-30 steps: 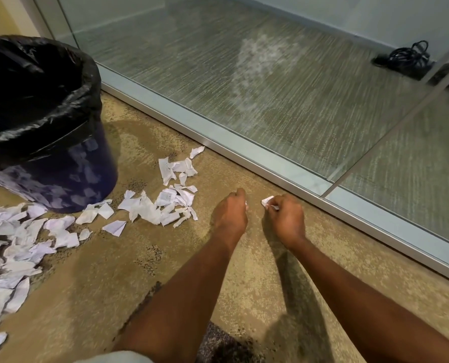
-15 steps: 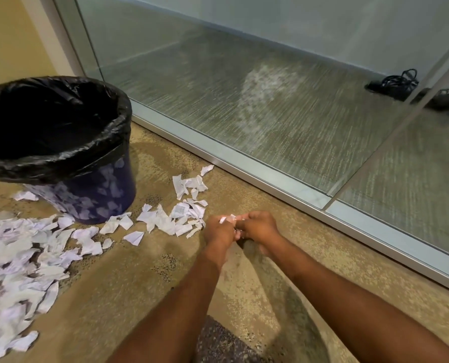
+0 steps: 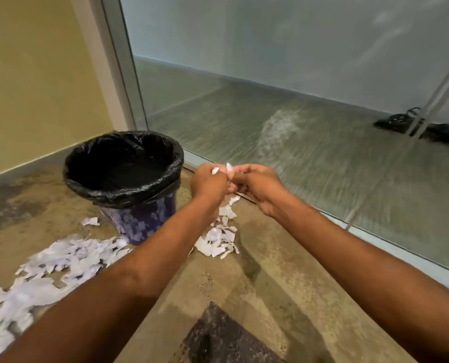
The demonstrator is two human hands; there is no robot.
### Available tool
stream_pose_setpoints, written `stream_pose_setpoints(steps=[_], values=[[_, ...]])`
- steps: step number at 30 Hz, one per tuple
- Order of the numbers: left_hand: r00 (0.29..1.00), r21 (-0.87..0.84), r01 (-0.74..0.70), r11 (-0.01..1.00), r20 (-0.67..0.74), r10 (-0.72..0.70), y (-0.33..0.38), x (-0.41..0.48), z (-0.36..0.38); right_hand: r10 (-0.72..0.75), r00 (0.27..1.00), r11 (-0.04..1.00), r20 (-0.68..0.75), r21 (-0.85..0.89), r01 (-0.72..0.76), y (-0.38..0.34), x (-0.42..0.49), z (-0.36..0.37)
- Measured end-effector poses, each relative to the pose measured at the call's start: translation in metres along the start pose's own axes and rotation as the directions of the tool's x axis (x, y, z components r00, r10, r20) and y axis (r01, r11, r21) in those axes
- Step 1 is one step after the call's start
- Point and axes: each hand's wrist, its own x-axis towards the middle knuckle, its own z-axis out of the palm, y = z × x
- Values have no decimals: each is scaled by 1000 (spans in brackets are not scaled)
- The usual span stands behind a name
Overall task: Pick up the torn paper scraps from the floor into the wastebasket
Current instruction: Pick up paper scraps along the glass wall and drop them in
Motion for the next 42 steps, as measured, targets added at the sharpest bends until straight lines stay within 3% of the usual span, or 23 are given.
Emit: stream_pose_setpoints(steps=[4,8,16,22,30,36,38,42], values=[[996,23,-90,996,-5,90,54,15,-54,-132,985,987,109,-73,141,-51,-1,59],[995,-87,-89,992,-61,84,83,33,-112,-192,966,968,175,-126,215,-77,1,127],[985,-335,18,942,-157,-74,85,68,-184,-96,988,972,117,-203,119,-72,16,221],[964,-462,49,885,-211,-164,68,83,-207,-27,985,961,170,-268,73,-48,30,254],[985,-533,67,844,-99,-141,63,80,-208,-49,982,916,185,-383,118,-33,31,259],[995,-542,-27,840,-95,-29,70,64,-192,-132,968,929,213,-313,195,-48,20,228],[996,-501,-65,863,-82,27,72,55,-184,-165,968,927,189,-306,218,-54,17,203],[993,-249,-118,961,-20,116,68,33,-162,-199,980,940,22,-277,197,-48,22,138]])
